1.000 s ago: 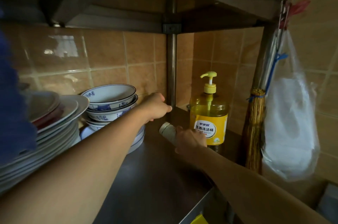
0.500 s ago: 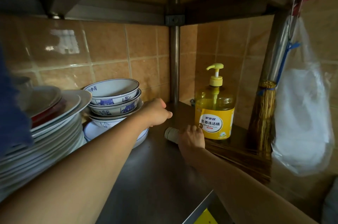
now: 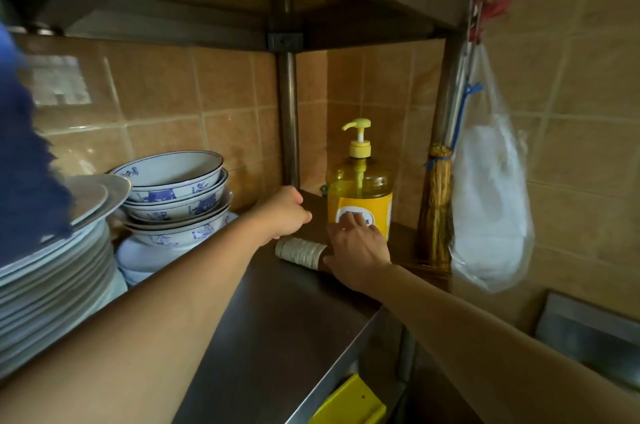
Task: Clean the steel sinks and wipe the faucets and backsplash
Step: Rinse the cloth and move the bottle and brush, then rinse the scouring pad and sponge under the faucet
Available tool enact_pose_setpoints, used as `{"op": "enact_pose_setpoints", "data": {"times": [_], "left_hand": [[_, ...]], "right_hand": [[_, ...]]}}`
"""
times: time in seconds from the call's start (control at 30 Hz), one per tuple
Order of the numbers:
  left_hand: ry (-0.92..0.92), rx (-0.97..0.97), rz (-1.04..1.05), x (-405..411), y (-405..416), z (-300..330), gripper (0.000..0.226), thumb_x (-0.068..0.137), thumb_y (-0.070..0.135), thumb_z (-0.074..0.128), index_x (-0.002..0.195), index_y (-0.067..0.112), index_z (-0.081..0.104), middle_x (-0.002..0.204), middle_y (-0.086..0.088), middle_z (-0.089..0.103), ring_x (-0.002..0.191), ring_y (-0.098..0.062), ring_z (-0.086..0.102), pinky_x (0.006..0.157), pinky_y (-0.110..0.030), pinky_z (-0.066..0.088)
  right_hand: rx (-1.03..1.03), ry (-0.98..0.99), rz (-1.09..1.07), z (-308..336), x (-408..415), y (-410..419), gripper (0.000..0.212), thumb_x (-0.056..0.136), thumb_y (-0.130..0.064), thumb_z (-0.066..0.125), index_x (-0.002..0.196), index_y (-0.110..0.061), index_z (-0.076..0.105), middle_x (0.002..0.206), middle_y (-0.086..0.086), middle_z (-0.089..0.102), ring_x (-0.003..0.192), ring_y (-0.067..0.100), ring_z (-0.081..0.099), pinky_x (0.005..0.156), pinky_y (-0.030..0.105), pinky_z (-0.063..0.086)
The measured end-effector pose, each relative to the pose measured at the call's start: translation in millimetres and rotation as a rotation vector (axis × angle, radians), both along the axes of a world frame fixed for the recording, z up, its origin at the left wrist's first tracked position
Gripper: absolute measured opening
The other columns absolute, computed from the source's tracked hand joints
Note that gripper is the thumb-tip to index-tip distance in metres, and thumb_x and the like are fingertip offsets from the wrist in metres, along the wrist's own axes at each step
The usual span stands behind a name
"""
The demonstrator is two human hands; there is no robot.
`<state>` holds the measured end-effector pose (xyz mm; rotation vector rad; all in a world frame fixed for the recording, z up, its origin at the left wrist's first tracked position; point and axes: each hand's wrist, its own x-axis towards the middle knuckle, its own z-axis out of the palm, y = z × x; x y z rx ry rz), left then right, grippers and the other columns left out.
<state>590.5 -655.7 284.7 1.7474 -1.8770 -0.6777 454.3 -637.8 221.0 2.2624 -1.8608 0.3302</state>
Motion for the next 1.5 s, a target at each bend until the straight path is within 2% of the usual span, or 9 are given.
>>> {"op": "enact_pose_setpoints", "data": {"times": [0.17, 0.4, 0.53, 0.67, 0.83, 0.97, 1.1, 1.27, 1.5], "left_hand": [[0.023, 0.015, -0.062, -23, 19, 7, 0.044, 0.093, 0.023, 0.058, 0.134, 0.016, 0.044, 0.125, -0.01, 0.053, 0.113, -0.026, 0.053, 0.082, -0.035, 0.048], [0.043, 0.024, -0.167, -90, 70, 0, 0.041, 0.093, 0.024, 0.059, 0.131, 0.016, 0.048, 0.123, -0.009, 0.052, 0.109, -0.025, 0.055, 0.062, -0.026, 0.041], [0.084, 0.05, -0.239, -149, 120, -13, 0.037, 0.092, 0.025, 0.06, 0.127, 0.017, 0.05, 0.117, -0.009, 0.058, 0.103, -0.023, 0.059, 0.066, -0.027, 0.043], [0.082, 0.075, -0.318, -211, 181, -32, 0.037, 0.092, 0.023, 0.06, 0.126, 0.016, 0.051, 0.115, -0.008, 0.06, 0.103, -0.023, 0.06, 0.068, -0.028, 0.045], [0.043, 0.122, -0.408, -283, 252, -60, 0.039, 0.092, 0.027, 0.059, 0.128, 0.018, 0.048, 0.12, -0.007, 0.057, 0.107, -0.022, 0.057, 0.06, -0.025, 0.042], [-0.004, 0.163, -0.487, -335, 300, -78, 0.038, 0.093, 0.026, 0.058, 0.129, 0.02, 0.047, 0.119, -0.005, 0.056, 0.105, -0.021, 0.056, 0.067, -0.027, 0.045], [-0.061, 0.186, -0.579, -390, 336, -91, 0.041, 0.093, 0.026, 0.057, 0.133, 0.02, 0.046, 0.119, -0.004, 0.055, 0.103, -0.019, 0.056, 0.067, -0.026, 0.045], [-0.097, 0.2, -0.732, -462, 366, -102, 0.042, 0.093, 0.027, 0.058, 0.133, 0.021, 0.046, 0.12, -0.004, 0.055, 0.102, -0.019, 0.058, 0.08, -0.032, 0.052], [-0.09, 0.245, -0.893, -563, 383, -134, 0.038, 0.091, 0.027, 0.06, 0.127, 0.019, 0.049, 0.123, -0.005, 0.052, 0.106, -0.022, 0.057, 0.078, -0.032, 0.051]], "right_hand": [[-0.008, -0.103, -0.094, 20, -51, 41, 0.059, 0.088, -0.046, 0.056, 0.138, -0.018, 0.04, 0.138, 0.008, 0.038, 0.129, 0.027, 0.034, 0.102, 0.041, 0.036], [0.02, -0.24, -0.18, 29, -133, 124, 0.066, 0.085, -0.046, 0.06, 0.141, -0.022, 0.033, 0.138, 0.005, 0.036, 0.126, 0.026, 0.037, 0.098, 0.04, 0.04], [0.056, -0.273, -0.237, 20, -186, 183, 0.068, 0.086, -0.044, 0.06, 0.144, -0.023, 0.031, 0.144, 0.004, 0.03, 0.131, 0.025, 0.034, 0.101, 0.04, 0.042], [0.083, -0.295, -0.317, 1, -236, 246, 0.069, 0.084, -0.05, 0.062, 0.141, -0.024, 0.033, 0.137, 0.005, 0.033, 0.126, 0.027, 0.039, 0.1, 0.041, 0.043], [0.117, -0.34, -0.393, -17, -300, 327, 0.068, 0.084, -0.046, 0.063, 0.141, -0.023, 0.033, 0.139, 0.008, 0.031, 0.129, 0.03, 0.036, 0.101, 0.042, 0.041], [0.149, -0.339, -0.478, -36, -347, 389, 0.071, 0.085, -0.048, 0.062, 0.142, -0.022, 0.031, 0.141, 0.007, 0.029, 0.129, 0.03, 0.035, 0.1, 0.044, 0.042], [0.153, -0.363, -0.594, -47, -391, 439, 0.071, 0.084, -0.049, 0.063, 0.142, -0.021, 0.032, 0.138, 0.007, 0.031, 0.127, 0.027, 0.036, 0.099, 0.042, 0.044], [0.143, -0.392, -0.739, -60, -444, 488, 0.071, 0.086, -0.042, 0.064, 0.144, -0.02, 0.029, 0.141, 0.008, 0.029, 0.129, 0.029, 0.035, 0.098, 0.04, 0.044], [0.181, -0.427, -0.906, -82, -522, 524, 0.072, 0.087, -0.042, 0.062, 0.145, -0.018, 0.028, 0.142, 0.009, 0.028, 0.129, 0.028, 0.035, 0.1, 0.039, 0.043]]}}
